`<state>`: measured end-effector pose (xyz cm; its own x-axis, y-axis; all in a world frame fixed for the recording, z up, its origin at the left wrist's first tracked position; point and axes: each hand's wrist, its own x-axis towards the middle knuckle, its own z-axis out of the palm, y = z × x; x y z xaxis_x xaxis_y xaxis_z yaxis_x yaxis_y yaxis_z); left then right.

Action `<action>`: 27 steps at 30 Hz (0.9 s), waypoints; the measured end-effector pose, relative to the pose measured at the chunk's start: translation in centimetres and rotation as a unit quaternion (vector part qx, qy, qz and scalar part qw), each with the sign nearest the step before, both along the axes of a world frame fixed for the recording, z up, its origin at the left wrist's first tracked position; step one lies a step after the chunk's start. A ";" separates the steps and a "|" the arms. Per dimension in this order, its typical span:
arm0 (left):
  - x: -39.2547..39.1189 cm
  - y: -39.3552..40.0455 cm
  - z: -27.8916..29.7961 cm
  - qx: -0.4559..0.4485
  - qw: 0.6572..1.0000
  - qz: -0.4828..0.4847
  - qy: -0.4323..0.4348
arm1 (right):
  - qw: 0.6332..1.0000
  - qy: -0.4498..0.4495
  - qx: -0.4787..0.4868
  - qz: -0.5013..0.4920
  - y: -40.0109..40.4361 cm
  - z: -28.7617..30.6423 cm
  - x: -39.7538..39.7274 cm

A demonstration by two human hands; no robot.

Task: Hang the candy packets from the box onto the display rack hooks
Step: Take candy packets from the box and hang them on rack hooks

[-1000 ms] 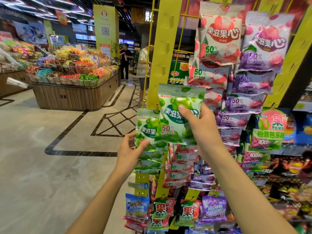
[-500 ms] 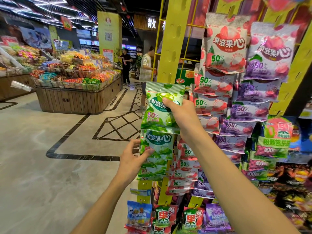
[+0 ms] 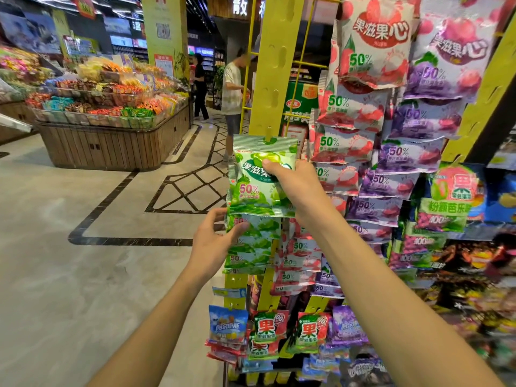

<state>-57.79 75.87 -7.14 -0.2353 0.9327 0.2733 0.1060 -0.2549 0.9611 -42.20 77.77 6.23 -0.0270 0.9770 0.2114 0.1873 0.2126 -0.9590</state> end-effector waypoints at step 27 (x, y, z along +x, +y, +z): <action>0.3 -0.9 -3.3 -0.050 0.993 0.100 0.047 | 0.952 -0.292 0.060 -0.062 -3.7 -6.5 4.5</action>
